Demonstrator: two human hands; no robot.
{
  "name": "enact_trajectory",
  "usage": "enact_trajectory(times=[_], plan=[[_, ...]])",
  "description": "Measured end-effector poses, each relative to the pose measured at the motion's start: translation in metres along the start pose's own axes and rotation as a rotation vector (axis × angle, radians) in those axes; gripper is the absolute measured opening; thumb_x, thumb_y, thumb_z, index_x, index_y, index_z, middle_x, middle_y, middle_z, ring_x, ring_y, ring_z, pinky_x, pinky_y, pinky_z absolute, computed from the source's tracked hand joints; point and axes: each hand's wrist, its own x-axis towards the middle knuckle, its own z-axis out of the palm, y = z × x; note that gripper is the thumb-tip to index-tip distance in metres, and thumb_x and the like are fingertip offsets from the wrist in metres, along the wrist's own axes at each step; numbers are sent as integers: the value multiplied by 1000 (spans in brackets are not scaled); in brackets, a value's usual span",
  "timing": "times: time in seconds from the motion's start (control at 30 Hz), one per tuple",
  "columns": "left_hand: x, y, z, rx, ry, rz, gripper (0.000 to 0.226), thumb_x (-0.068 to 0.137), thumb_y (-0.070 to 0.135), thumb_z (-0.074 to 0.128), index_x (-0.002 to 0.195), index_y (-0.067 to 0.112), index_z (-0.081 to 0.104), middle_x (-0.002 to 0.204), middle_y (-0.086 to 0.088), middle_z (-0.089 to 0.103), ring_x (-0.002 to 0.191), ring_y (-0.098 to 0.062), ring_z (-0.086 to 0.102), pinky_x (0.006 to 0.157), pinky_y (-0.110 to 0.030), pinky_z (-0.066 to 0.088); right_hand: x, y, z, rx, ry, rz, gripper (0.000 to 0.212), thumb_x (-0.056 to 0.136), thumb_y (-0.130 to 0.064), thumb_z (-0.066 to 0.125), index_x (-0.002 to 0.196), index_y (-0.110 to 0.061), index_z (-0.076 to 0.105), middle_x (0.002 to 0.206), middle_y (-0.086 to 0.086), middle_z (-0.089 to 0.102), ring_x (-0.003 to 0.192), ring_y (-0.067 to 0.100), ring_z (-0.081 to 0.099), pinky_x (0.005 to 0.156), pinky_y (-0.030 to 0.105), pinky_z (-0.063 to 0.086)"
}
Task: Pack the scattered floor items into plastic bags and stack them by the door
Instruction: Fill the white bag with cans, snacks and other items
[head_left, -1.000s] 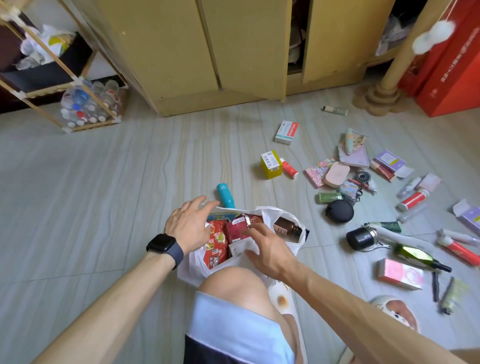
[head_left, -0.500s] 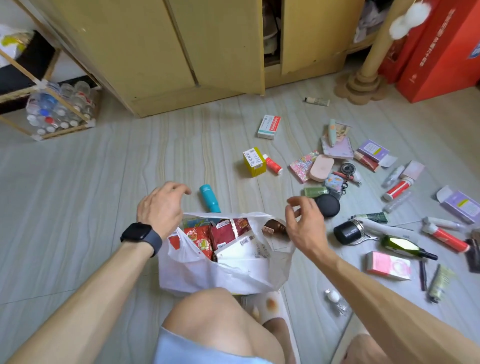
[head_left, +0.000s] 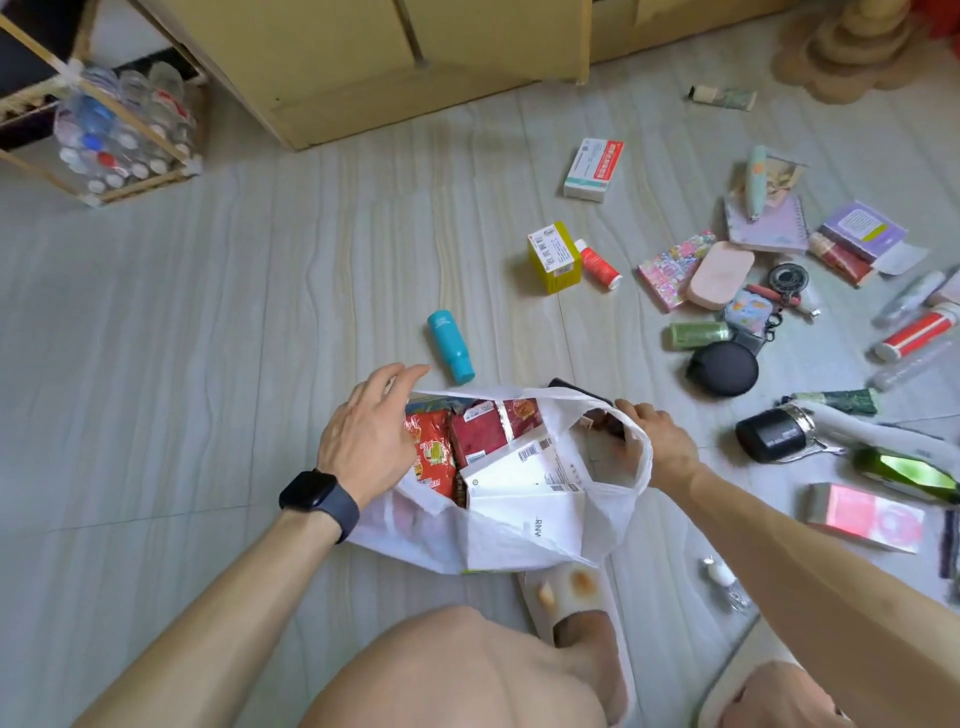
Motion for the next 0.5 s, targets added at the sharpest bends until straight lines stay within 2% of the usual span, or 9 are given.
enact_trajectory(times=[0.07,0.13,0.2,0.3,0.4,0.43,0.5], plan=[[1,-6,-1,0,4,-17,76,78,-2,51,146,28,38,149,0,38,131,-25,43,100,-42,45,10,5,14,-50,12,-53,57,81,-43,45,136,-27,38,126,0,51,112,27,49,87,35,46],[2,-9,-4,19,13,-44,75,78,1,52,147,28,37,148,-1,38,129,-27,43,98,-43,45,22,16,31,-21,-3,-75,58,77,-49,45,132,-29,43,118,-2,54,101,26,54,78,30,43],[1,-11,-9,52,51,-78,76,76,4,55,146,28,38,141,-4,41,122,-30,47,88,-44,48,15,14,20,149,11,-37,57,76,-54,49,126,-27,49,111,2,57,93,27,58,72,30,45],[-7,-11,-20,113,101,-216,63,80,16,59,140,23,41,124,-10,48,108,-34,52,76,-42,47,-4,2,-21,421,147,61,39,90,-38,59,119,-12,59,105,16,64,97,36,60,74,32,43],[-14,-11,-34,90,1,-404,27,88,34,53,112,22,55,109,-7,63,99,-34,59,71,-34,45,-21,-5,-63,695,251,163,32,91,-35,61,114,-13,66,94,12,72,90,31,67,81,35,51],[-18,-11,-39,26,-42,-444,23,86,39,50,98,22,59,99,-3,67,92,-32,61,68,-32,45,-28,-9,-76,827,263,172,30,89,-36,63,110,-16,68,86,8,74,82,26,69,83,37,55],[-26,-10,-48,-245,-70,-490,31,78,42,46,78,17,64,78,5,72,81,-25,64,68,-31,48,-44,-23,-101,1055,288,105,25,88,-34,65,105,-17,69,80,2,71,71,20,69,82,39,59]])
